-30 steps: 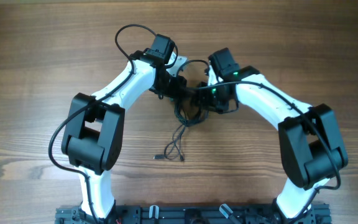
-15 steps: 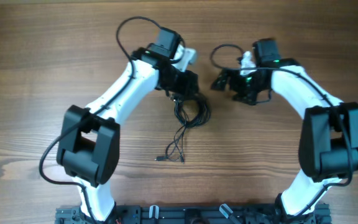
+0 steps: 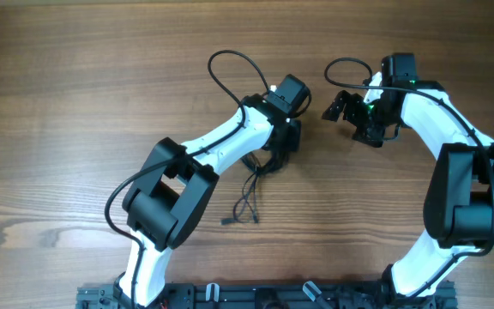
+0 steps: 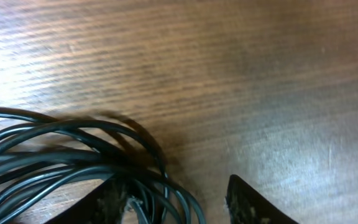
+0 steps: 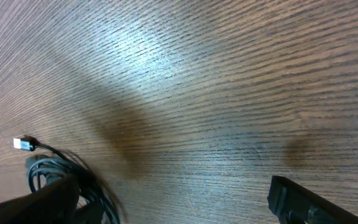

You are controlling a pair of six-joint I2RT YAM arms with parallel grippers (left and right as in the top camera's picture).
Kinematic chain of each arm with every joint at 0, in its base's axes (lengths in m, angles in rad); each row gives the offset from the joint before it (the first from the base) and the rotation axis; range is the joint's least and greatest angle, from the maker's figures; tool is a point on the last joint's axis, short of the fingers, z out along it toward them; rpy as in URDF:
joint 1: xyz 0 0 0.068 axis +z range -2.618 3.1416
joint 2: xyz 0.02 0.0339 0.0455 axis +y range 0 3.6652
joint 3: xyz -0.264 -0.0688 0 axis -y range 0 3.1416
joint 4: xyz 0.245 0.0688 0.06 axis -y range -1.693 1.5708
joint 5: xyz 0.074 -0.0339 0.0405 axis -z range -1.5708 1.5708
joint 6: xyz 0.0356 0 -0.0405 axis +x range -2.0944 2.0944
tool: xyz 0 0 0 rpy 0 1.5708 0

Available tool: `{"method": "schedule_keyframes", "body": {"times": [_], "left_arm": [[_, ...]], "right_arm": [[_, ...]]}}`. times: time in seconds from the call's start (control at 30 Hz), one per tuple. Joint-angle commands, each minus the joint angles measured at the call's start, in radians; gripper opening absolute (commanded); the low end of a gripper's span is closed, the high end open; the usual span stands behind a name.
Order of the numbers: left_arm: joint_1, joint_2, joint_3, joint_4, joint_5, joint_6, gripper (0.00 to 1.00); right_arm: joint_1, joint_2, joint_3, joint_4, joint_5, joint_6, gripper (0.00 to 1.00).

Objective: Untangle cables

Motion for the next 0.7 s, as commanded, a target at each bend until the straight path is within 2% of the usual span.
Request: {"method": "schedule_keyframes", "body": {"times": [0.0, 0.07, 0.1, 0.2, 0.3, 0.33, 0.4, 0.5, 0.57, 0.63, 0.67], "left_arm": [[0.003, 0.022, 0.009, 0.009, -0.105, -0.053, 0.61], [0.006, 0.007, 0.009, 0.001, -0.112, -0.036, 0.71], [0.01, -0.001, 0.009, 0.0, -0.114, -0.026, 0.73], [0.026, -0.018, 0.009, -0.024, -0.107, -0.024, 0.68], [0.026, 0.001, 0.009, -0.079, -0.108, -0.087, 0.52], [0.024, 0.005, 0.009, -0.09, -0.109, -0.106, 0.5], [0.022, 0.006, 0.008, -0.097, -0.108, -0.135, 0.51], [0.021, 0.006, 0.008, -0.104, -0.105, -0.162, 0.58], [0.021, 0.006, 0.008, -0.101, -0.136, -0.21, 0.58], [0.02, 0.006, -0.004, -0.041, -0.158, -0.232, 0.56], [0.019, 0.006, -0.016, 0.002, -0.158, -0.232, 0.49]], "right_arm": [[0.001, 0.017, 0.014, -0.001, 0.021, 0.003, 1.0], [0.001, 0.017, 0.014, -0.001, 0.021, 0.003, 1.0], [0.001, 0.017, 0.014, -0.001, 0.021, 0.003, 1.0], [0.001, 0.017, 0.014, 0.002, 0.021, 0.003, 1.0], [0.001, 0.017, 0.014, 0.002, 0.021, 0.003, 1.0], [0.001, 0.017, 0.014, 0.002, 0.021, 0.003, 1.0], [0.001, 0.017, 0.014, 0.002, 0.021, 0.003, 1.0], [0.001, 0.017, 0.014, 0.005, 0.021, 0.003, 1.0], [0.001, 0.017, 0.014, 0.003, 0.021, 0.003, 1.0], [0.001, 0.017, 0.014, 0.002, 0.02, 0.003, 1.0], [0.001, 0.017, 0.014, 0.002, 0.02, 0.003, 1.0]]}}
